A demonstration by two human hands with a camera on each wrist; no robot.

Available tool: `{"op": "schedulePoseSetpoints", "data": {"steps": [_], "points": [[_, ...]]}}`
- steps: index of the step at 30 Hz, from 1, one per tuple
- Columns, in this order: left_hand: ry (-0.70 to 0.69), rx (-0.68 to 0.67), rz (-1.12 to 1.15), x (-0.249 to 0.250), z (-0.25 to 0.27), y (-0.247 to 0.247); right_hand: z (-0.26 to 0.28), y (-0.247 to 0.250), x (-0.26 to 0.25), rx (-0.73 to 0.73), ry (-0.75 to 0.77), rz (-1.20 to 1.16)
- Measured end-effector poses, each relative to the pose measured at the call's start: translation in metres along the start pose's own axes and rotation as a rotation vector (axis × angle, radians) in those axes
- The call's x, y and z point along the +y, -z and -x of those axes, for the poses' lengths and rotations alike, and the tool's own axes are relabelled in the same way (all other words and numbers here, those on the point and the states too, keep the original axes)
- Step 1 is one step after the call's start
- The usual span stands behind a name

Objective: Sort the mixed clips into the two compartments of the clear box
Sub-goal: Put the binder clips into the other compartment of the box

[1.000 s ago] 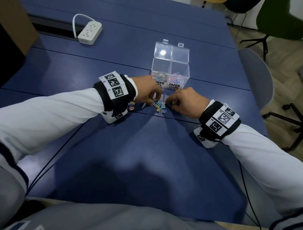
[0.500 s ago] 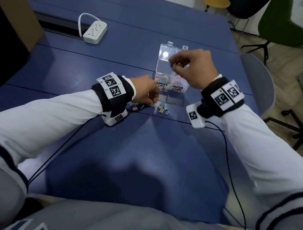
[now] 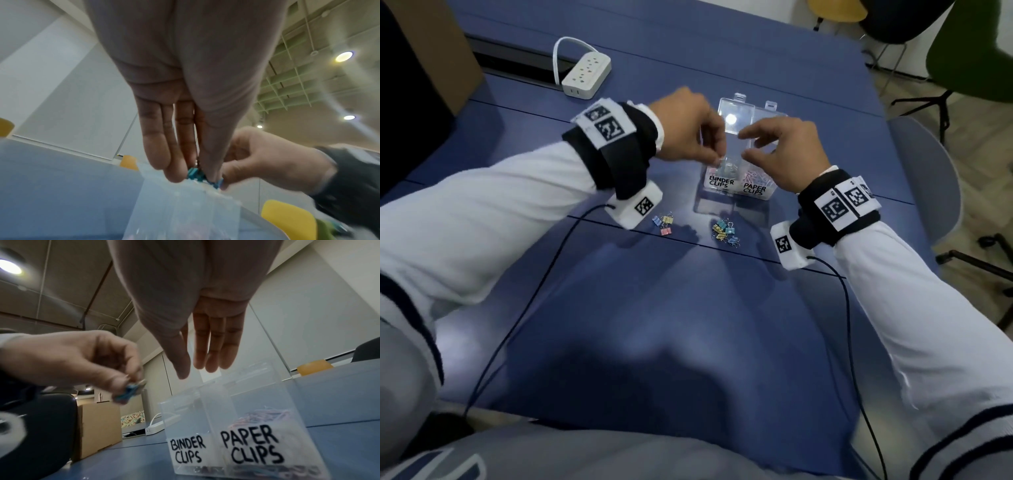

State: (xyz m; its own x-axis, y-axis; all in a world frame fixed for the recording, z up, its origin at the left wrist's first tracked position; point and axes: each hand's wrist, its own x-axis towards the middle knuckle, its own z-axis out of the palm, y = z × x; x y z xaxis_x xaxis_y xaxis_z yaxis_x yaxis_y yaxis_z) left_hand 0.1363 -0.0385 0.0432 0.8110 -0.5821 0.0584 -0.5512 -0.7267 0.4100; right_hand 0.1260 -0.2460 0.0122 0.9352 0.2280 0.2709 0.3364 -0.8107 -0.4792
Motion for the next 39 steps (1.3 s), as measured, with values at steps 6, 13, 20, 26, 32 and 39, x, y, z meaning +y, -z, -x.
{"op": "schedulePoseSetpoints", "data": {"steps": [6, 13, 20, 26, 32, 39], "points": [[0.016, 0.049, -0.085, 0.006, -0.044, 0.000, 0.043, 0.003, -0.003, -0.219, -0.042, 0.038], [-0.056, 0.153, -0.077, -0.003, -0.021, -0.011, 0.073, -0.019, -0.018, -0.544, -0.011, 0.202], [0.093, -0.278, -0.175, -0.032, 0.047, -0.019, 0.065, -0.036, -0.025, -0.558, 0.010, 0.298], [0.095, -0.336, -0.166, -0.044, 0.060, -0.051, 0.063, -0.038, -0.028, -0.550, 0.009, 0.246], [0.053, -0.339, -0.059, -0.042, 0.055, -0.054, 0.067, -0.037, -0.027, -0.512, 0.020, 0.234], [0.060, -0.306, 0.027, -0.040, 0.051, -0.055, 0.066, -0.033, -0.029, -0.476, 0.024, 0.231]]}}
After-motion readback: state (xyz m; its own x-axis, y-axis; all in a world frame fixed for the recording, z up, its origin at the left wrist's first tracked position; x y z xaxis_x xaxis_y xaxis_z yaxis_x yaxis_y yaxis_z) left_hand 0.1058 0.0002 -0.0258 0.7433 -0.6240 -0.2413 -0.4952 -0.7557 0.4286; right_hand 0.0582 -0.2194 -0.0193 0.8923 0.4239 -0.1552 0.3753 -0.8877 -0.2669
